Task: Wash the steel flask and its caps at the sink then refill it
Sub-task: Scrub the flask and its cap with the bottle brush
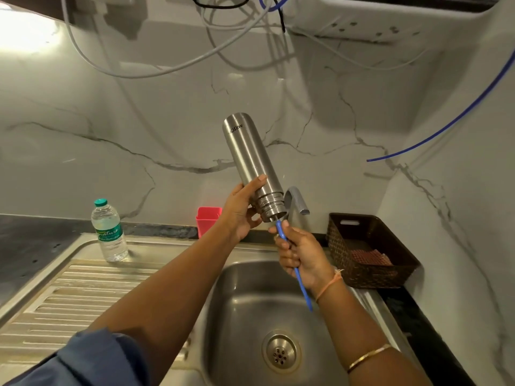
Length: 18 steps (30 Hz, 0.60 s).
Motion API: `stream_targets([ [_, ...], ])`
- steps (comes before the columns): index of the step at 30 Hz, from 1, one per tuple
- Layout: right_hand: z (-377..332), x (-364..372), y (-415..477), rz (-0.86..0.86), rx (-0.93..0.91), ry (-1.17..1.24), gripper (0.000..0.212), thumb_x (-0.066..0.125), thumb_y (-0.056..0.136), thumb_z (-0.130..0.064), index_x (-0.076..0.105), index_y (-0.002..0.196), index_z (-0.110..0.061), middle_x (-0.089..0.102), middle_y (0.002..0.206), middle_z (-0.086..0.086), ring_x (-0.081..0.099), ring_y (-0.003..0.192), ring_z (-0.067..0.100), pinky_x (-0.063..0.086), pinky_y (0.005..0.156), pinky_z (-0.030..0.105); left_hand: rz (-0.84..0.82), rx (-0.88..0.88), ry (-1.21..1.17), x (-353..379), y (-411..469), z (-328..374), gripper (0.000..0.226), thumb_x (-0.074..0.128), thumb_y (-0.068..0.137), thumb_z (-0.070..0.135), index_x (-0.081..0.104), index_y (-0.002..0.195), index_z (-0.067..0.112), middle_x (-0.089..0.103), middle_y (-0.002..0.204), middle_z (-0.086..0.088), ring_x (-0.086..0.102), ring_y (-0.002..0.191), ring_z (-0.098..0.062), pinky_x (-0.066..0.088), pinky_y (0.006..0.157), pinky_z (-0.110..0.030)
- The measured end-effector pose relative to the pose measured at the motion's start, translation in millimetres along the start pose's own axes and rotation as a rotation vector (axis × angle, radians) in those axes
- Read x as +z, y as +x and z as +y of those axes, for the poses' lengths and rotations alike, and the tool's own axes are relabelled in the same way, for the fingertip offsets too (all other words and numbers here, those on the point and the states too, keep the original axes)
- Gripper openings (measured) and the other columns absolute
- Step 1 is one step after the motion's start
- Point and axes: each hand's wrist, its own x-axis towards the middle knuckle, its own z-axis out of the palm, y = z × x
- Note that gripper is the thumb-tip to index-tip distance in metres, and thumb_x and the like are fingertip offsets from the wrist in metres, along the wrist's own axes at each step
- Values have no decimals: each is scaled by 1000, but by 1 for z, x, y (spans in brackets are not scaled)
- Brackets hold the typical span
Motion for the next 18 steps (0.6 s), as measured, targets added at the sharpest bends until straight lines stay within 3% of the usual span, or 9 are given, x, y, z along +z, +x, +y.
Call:
stream_targets([
  [1, -1, -1, -2, -30, 33, 47, 31, 44, 98, -28, 61, 94, -3, 41, 50, -1, 29, 31, 3, 26, 30, 14, -9, 3, -4, 0, 0, 0, 30, 71, 78, 37, 56, 101, 24, 60, 105, -5, 58, 102, -25, 47, 97, -49],
  [3, 1, 1, -3, 40, -74, -186, 34, 45, 97, -34, 62, 96, -4, 47, 53, 0, 36, 35, 5, 31, 34, 16, -3, 21, 7, -1, 1, 1, 32, 72, 78, 37, 57, 103, 24, 61, 105, -4, 59, 101, -24, 47, 96, -48],
  [7, 21, -7, 3, 515, -769, -1428, 28, 55, 91, -40, 58, 104, -15, 64, 75, 0, 60, 59, 14, 46, 51, 23, 61, 61, 5, 1, 3, 5, 37, 74, 77, 36, 57, 108, 23, 62, 100, -2, 59, 97, -21, 49, 92, -42],
  [9, 27, -13, 6, 673, -1035, -1672, 21, 69, 84, -21, 64, 102, -10, 67, 72, 4, 61, 52, 18, 39, 45, 21, 78, 51, -18, 3, 2, 3, 33, 74, 77, 35, 57, 103, 24, 61, 98, -2, 58, 95, -20, 50, 89, -40],
  [10, 28, -11, 5, 636, -1000, -1630, 19, 67, 85, -18, 65, 102, -9, 67, 73, 6, 62, 54, 20, 39, 47, 22, 78, 40, -25, 4, 2, 2, 32, 74, 77, 35, 57, 101, 24, 61, 99, -2, 58, 96, -20, 50, 88, -40],
  [12, 19, -4, 2, 405, -684, -1089, 20, 55, 94, -21, 65, 105, -8, 65, 76, 9, 63, 63, 21, 42, 52, 21, 64, 14, -35, 2, 1, 0, 31, 73, 77, 36, 57, 100, 23, 60, 103, -4, 57, 101, -23, 49, 91, -42],
  [14, 11, -3, -1, 103, -220, -453, 22, 50, 96, -23, 66, 100, -7, 52, 61, 6, 50, 46, 12, 37, 43, 17, 39, -10, -36, -1, 3, -1, 30, 72, 78, 38, 56, 98, 24, 59, 106, -6, 57, 104, -26, 47, 96, -46],
  [15, 8, -4, -2, 29, -109, -296, 23, 49, 96, -22, 66, 98, -7, 45, 56, 3, 39, 40, 8, 32, 39, 16, 31, -14, -32, -3, 3, -1, 30, 71, 78, 39, 56, 98, 23, 59, 105, -6, 57, 103, -25, 46, 96, -47],
  [18, 12, -5, -1, 71, -197, -476, 24, 49, 97, -26, 65, 101, -8, 48, 58, 2, 41, 45, 9, 36, 42, 20, 39, 18, -1, -4, 6, -2, 36, 73, 77, 38, 55, 104, 22, 60, 104, -5, 57, 99, -23, 47, 95, -46],
])
